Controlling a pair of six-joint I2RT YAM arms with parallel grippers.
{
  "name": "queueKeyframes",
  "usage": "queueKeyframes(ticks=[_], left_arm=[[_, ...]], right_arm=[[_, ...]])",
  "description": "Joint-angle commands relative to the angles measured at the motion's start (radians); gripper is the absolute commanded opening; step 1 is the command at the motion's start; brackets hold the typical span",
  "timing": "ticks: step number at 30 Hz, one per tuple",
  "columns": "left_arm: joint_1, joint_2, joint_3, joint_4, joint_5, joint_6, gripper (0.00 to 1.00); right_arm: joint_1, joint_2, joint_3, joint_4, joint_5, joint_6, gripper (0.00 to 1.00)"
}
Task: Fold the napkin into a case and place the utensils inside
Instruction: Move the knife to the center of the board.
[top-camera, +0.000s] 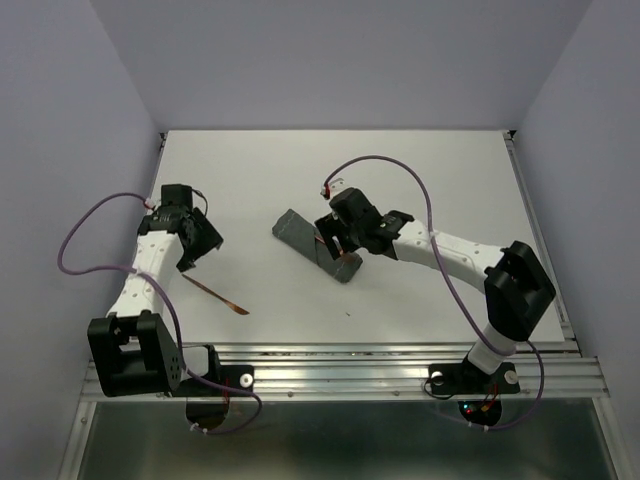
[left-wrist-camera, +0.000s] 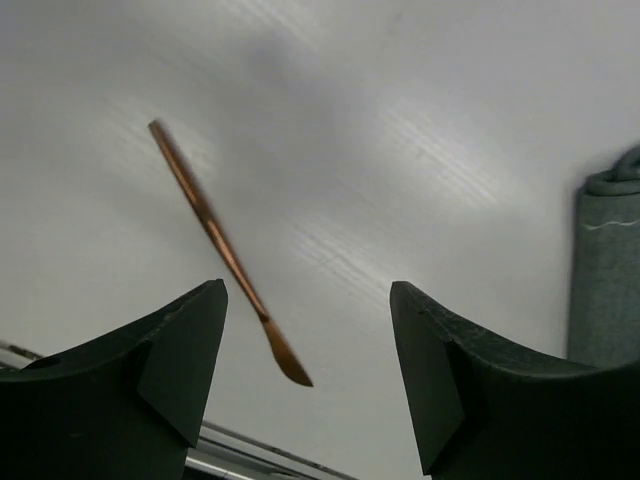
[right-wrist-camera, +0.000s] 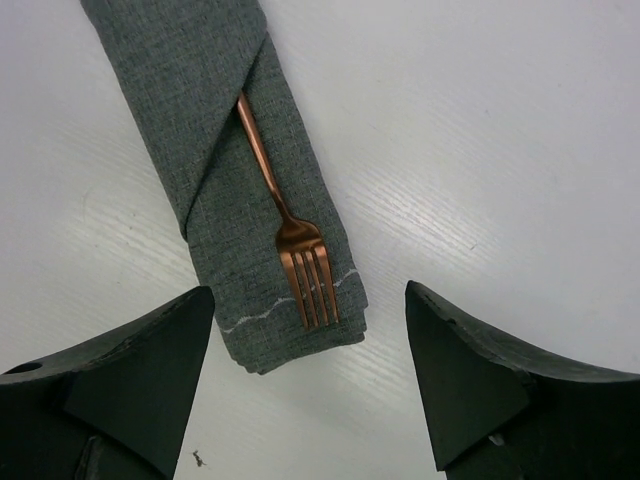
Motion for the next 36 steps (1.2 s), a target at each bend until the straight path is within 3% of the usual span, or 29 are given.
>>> queueKeyframes(ticks=[1, 10, 21, 24, 29, 30, 32, 34, 36], left_arm=[[0.004, -0.029, -0.107, -0.062, -0.077, -0.105, 0.79], [0.012, -0.029, -0.232, -0.022, -0.064, -0.286, 0.80], [0.009, 0.068, -0.289, 0.079, -0.107, -0.381, 0.63], [0.009, 0.100, -0.309, 0.128, -0.101, -0.391, 0.47], [0.009, 0.141, -0.335, 0.170, -0.080, -0.397, 0.34], [0.009, 0.146, -0.348, 0.183, -0.074, -0.397, 0.24], [0.010, 0.146, -0.362, 0.197, -0.047, -0.400, 0.16], [0.004, 0.138, -0.374, 0.216, -0.014, -0.406, 0.00], [-0.027, 0.126, -0.387, 0.229, 0.018, -0.429, 0.00]], right_arm=[[-0.003, -0.054, -0.009, 0.103, -0.031, 0.010, 0.82], [0.006, -0.112, -0.057, 0.120, -0.053, 0.024, 0.83], [0.015, -0.166, -0.117, 0.110, -0.048, 0.033, 0.84], [0.015, -0.181, -0.133, 0.104, -0.039, 0.039, 0.84], [0.015, -0.198, -0.149, 0.089, -0.019, 0.050, 0.84], [0.015, -0.203, -0.153, 0.089, -0.016, 0.054, 0.84], [0.024, -0.203, -0.155, 0.086, -0.013, 0.059, 0.84], [0.024, -0.201, -0.153, 0.083, -0.010, 0.059, 0.84], [0.024, -0.198, -0.149, 0.080, -0.014, 0.059, 0.84]])
